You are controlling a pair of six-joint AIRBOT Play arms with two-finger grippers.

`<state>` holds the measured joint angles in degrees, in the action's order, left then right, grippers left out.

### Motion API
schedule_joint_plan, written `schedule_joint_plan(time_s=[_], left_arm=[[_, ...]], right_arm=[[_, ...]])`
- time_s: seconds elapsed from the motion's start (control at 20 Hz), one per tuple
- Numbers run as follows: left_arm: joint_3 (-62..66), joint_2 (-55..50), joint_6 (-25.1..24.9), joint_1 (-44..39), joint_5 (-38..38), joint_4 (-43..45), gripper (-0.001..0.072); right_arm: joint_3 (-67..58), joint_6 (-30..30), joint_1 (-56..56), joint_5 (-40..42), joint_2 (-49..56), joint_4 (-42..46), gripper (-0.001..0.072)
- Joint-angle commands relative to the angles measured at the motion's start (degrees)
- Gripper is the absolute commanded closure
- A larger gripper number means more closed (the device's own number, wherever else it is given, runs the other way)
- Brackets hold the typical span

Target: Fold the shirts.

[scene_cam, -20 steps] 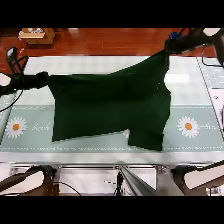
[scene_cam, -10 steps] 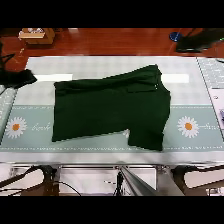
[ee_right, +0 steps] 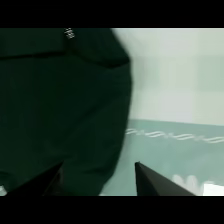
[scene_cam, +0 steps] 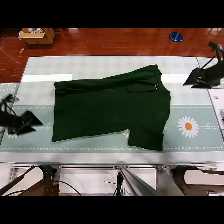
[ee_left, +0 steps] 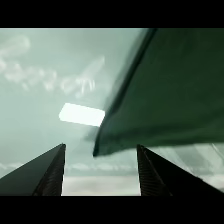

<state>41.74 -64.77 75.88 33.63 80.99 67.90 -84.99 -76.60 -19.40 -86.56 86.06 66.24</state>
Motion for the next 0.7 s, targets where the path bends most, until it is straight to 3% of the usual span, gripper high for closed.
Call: schedule_joint_plan(time_s=[0.0,0.65], left_arm=[[-7.56,0.74,-2.89,0.94,0.81,-1.11,0.0152],[-9.84,-9.7,-8.2,-0.85,-8.2,-12.94,0.0152]], right_arm=[[7.65,4.39,-4.13,1.86,-1.31,-10.25,0.0186],[8.22,6.78,-4.42,3.06,-1.31,-10.69,0.019]])
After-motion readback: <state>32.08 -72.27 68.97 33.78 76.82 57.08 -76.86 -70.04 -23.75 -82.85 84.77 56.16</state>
